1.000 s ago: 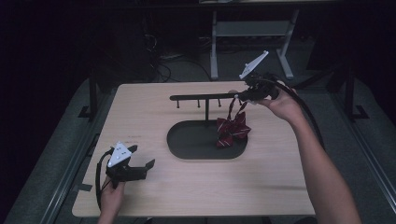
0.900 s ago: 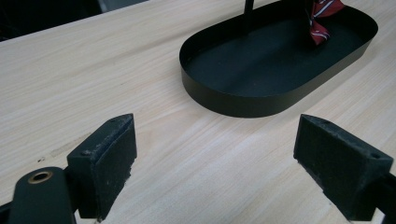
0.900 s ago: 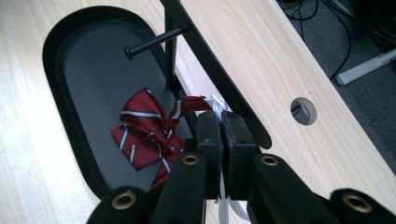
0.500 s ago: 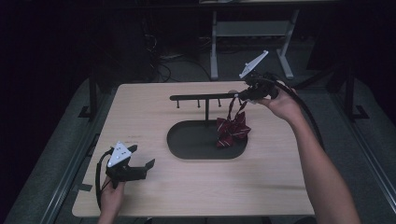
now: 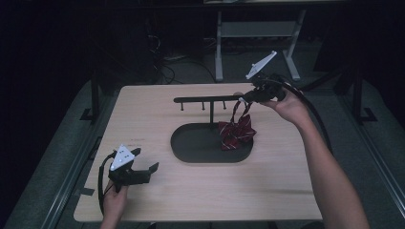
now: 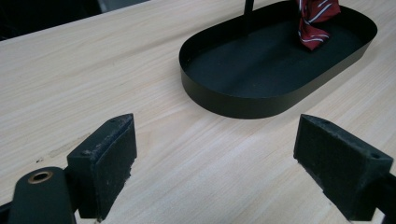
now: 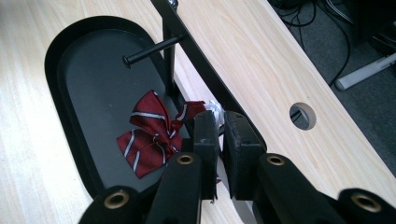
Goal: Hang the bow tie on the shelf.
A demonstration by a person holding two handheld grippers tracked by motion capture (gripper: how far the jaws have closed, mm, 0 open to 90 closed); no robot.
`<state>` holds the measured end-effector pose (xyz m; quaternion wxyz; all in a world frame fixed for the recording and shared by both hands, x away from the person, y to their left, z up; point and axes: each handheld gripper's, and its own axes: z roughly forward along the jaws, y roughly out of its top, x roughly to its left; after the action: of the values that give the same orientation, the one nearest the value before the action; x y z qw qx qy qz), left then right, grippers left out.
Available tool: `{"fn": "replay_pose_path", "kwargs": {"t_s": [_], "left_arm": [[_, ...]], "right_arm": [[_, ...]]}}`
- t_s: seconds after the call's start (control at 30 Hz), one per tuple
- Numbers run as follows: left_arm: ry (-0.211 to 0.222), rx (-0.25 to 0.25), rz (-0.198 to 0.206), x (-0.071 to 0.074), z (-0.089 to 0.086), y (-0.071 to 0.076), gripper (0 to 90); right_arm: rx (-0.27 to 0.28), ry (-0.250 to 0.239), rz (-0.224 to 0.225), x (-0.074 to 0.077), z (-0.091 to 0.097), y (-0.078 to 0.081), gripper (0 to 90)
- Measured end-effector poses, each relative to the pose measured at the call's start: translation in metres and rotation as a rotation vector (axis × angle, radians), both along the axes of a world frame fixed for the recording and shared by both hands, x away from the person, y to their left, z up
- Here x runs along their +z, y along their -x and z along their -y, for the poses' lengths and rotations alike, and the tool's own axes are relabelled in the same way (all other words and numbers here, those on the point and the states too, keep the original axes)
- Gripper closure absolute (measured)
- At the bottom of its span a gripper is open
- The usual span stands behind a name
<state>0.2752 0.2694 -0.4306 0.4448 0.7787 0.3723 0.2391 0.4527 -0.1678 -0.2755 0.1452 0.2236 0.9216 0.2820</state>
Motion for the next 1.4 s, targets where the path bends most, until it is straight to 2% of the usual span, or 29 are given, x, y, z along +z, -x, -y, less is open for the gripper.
{"fn": "replay_pose_path", "kwargs": {"t_s": [0.43,0.73,0.77,1.03,1.23,1.3,1.33,1.37,1.4], "left_arm": [[-0.001,-0.007,0.001,0.000,0.002,0.001,13.0],[-0.003,-0.008,0.003,0.001,0.001,0.002,13.0],[-0.003,-0.007,0.002,0.000,0.001,0.002,13.0],[-0.003,-0.009,0.002,0.000,0.002,0.002,13.0],[-0.004,-0.009,0.004,0.001,0.002,0.003,13.0],[-0.003,-0.006,0.004,0.000,0.001,0.003,13.0],[-0.003,-0.006,0.004,0.000,0.001,0.003,13.0],[-0.004,-0.006,0.004,0.000,0.001,0.003,13.0],[-0.005,-0.007,0.005,0.000,0.000,0.002,13.0]], "right_arm": [[0.013,-0.025,0.002,0.006,0.005,0.008,80.8],[0.019,-0.034,0.002,0.004,0.010,0.012,80.1],[0.021,-0.053,-0.012,0.002,0.014,0.013,79.5],[0.029,-0.088,-0.024,0.000,0.023,0.019,76.8],[0.033,-0.039,-0.031,-0.011,0.021,0.019,76.4],[0.029,-0.007,-0.015,-0.015,0.017,0.017,77.2],[0.029,-0.007,-0.015,-0.015,0.017,0.017,77.2],[0.011,0.015,-0.006,-0.017,0.015,0.016,78.3],[0.011,0.015,-0.006,-0.017,0.015,0.016,78.3]]}}
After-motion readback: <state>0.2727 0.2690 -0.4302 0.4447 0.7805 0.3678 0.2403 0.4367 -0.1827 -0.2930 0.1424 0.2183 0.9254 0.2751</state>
